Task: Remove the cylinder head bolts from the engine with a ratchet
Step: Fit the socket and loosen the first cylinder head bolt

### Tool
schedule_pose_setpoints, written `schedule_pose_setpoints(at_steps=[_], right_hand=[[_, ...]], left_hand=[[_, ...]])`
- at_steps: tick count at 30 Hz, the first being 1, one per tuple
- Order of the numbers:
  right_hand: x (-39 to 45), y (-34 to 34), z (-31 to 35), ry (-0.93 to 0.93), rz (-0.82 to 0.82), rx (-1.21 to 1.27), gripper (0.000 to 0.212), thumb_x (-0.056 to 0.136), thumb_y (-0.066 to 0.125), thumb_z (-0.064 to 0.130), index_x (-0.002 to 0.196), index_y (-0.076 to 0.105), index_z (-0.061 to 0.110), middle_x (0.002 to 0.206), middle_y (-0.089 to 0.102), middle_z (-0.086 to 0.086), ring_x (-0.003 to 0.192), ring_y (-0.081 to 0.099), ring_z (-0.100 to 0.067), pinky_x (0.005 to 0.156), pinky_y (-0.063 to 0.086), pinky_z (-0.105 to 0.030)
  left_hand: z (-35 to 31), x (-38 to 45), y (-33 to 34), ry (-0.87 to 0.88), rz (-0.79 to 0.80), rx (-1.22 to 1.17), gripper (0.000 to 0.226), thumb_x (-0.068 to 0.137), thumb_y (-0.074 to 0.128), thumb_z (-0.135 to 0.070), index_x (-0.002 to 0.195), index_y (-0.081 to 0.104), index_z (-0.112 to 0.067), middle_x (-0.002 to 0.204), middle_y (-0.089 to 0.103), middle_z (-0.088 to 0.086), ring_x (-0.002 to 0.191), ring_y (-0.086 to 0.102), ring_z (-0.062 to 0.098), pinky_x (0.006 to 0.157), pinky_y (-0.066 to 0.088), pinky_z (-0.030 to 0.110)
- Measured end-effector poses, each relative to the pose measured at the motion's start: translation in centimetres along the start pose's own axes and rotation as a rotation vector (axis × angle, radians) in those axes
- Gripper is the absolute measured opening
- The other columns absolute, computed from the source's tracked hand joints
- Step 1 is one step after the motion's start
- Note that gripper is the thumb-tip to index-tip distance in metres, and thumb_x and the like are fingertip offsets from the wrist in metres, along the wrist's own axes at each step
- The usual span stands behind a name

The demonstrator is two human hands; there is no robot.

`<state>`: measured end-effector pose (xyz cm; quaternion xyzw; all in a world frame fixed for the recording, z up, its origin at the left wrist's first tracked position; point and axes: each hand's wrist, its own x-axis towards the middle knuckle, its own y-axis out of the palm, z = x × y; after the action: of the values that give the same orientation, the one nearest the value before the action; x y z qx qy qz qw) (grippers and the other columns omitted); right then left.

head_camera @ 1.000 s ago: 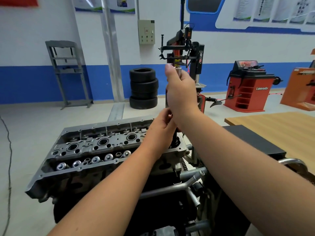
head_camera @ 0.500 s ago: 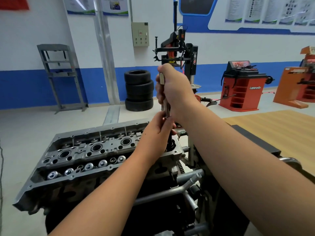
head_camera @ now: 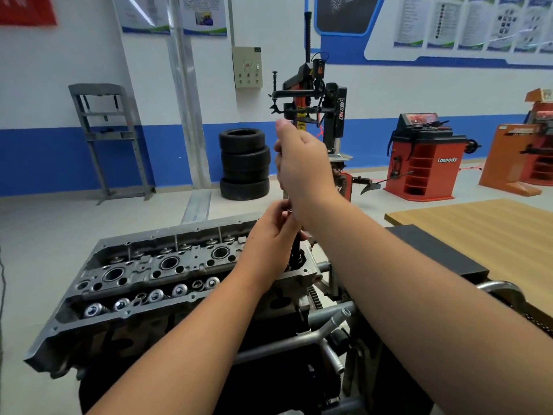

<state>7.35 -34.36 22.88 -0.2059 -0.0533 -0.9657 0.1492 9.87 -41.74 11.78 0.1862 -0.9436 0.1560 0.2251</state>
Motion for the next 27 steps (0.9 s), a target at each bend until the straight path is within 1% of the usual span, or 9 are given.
schedule_pose_setpoints(at_steps=[1, 4, 9, 12, 15, 18, 22, 24, 27], right_hand=[[-0.5, 0.7, -0.2, -0.036, -0.068, -0.023, 0.032, 0.099, 0.048, 0.037, 0.078, 0.049, 0.013, 0.059, 0.035, 0.002, 0.054, 0.031, -0.015, 0.056, 0.028, -0.034], [-0.5, 1.3, -0.1, -0.066, -0.115, 0.029, 0.027, 0.097, 0.045, 0.024, 0.073, 0.049, 0.012, 0.056, 0.035, -0.001, 0.054, 0.032, -0.017, 0.052, 0.03, -0.03], [1.5, -1.6, 0.7, 0.22, 0.377, 0.236, 0.044, 0.095, 0.043, 0.034, 0.053, 0.043, 0.021, 0.047, 0.028, 0.005, 0.048, 0.019, -0.016, 0.049, 0.021, -0.027], [1.0, -1.1, 0.0, 0.149, 0.173, 0.189, 0.038, 0.095, 0.048, 0.037, 0.063, 0.05, 0.018, 0.052, 0.037, 0.001, 0.048, 0.028, -0.017, 0.051, 0.026, -0.03], [0.0, 0.5, -0.5, 0.034, -0.051, 0.1, 0.027, 0.094, 0.05, 0.034, 0.074, 0.053, 0.015, 0.068, 0.044, -0.007, 0.063, 0.037, -0.022, 0.061, 0.033, -0.037], [0.3, 0.6, -0.1, 0.036, -0.046, 0.154, 0.037, 0.095, 0.048, 0.029, 0.059, 0.052, 0.017, 0.054, 0.042, -0.001, 0.049, 0.035, -0.015, 0.053, 0.03, -0.031], [1.0, -0.9, 0.5, 0.154, 0.219, 0.243, 0.044, 0.094, 0.055, 0.039, 0.056, 0.045, 0.021, 0.046, 0.032, 0.005, 0.041, 0.023, -0.014, 0.048, 0.022, -0.028], [0.9, -1.0, 0.2, 0.107, 0.122, 0.202, 0.04, 0.096, 0.054, 0.038, 0.063, 0.045, 0.019, 0.049, 0.034, 0.005, 0.045, 0.026, -0.015, 0.051, 0.026, -0.03], [0.3, 0.1, -0.3, -0.047, -0.133, 0.064, 0.035, 0.102, 0.046, 0.036, 0.075, 0.051, 0.014, 0.059, 0.043, 0.002, 0.055, 0.039, -0.014, 0.059, 0.037, -0.034]], left_hand=[[0.1, 0.1, 0.0, 0.007, -0.014, 0.031, 0.007, 0.105, 0.056, -0.036, 0.104, 0.059, -0.043, 0.088, 0.071, -0.025, 0.076, 0.063, -0.01, 0.065, 0.046, 0.014], [0.1, 0.0, -0.2, -0.013, -0.005, 0.016, 0.008, 0.104, 0.056, -0.036, 0.111, 0.061, -0.035, 0.097, 0.072, -0.012, 0.082, 0.064, 0.003, 0.08, 0.055, 0.04], [-0.3, -0.5, -0.4, -0.084, 0.054, -0.11, 0.016, 0.109, 0.046, -0.039, 0.109, 0.062, -0.041, 0.098, 0.075, -0.017, 0.095, 0.073, 0.006, 0.082, 0.05, 0.032], [-0.4, -0.3, 0.0, -0.059, 0.017, -0.045, 0.012, 0.108, 0.05, -0.04, 0.106, 0.061, -0.04, 0.093, 0.074, -0.018, 0.089, 0.072, 0.003, 0.075, 0.047, 0.026], [-0.6, -0.3, -0.1, -0.026, -0.009, -0.023, 0.005, 0.105, 0.056, -0.042, 0.101, 0.059, -0.04, 0.085, 0.071, -0.028, 0.075, 0.064, -0.011, 0.062, 0.043, 0.007], [-0.4, -0.4, -0.2, -0.022, 0.006, -0.054, 0.003, 0.104, 0.057, -0.043, 0.105, 0.06, -0.043, 0.094, 0.073, -0.02, 0.083, 0.068, -0.004, 0.077, 0.051, 0.019], [-0.3, -0.4, -0.4, -0.052, 0.056, -0.125, 0.017, 0.11, 0.047, -0.038, 0.118, 0.059, -0.047, 0.098, 0.074, -0.02, 0.096, 0.072, 0.003, 0.083, 0.05, 0.03], [-0.2, -0.2, -0.2, -0.03, 0.04, -0.084, 0.015, 0.109, 0.049, -0.039, 0.116, 0.058, -0.049, 0.095, 0.073, -0.023, 0.094, 0.072, 0.002, 0.085, 0.053, 0.032], [-0.1, 0.0, 0.1, -0.001, 0.007, -0.025, 0.004, 0.104, 0.057, -0.044, 0.108, 0.058, -0.046, 0.088, 0.071, -0.026, 0.074, 0.064, -0.006, 0.072, 0.046, 0.024]])
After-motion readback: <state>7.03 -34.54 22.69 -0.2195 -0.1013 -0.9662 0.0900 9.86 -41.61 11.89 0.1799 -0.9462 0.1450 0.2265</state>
